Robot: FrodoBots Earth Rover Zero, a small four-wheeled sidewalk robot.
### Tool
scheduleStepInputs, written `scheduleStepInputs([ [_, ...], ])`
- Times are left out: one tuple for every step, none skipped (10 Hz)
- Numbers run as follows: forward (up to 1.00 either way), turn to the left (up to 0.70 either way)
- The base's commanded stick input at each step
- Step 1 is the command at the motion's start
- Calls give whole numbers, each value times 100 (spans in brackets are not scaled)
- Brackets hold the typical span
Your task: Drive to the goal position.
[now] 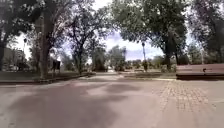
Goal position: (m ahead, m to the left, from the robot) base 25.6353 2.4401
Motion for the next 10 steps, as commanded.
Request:
scheduleStepInputs([
  [85,0],
  [85,0],
  [85,0],
  [85,0],
  [85,0],
  [85,0],
  [85,0],
  [85,0],
  [85,0],
  [85,0],
])
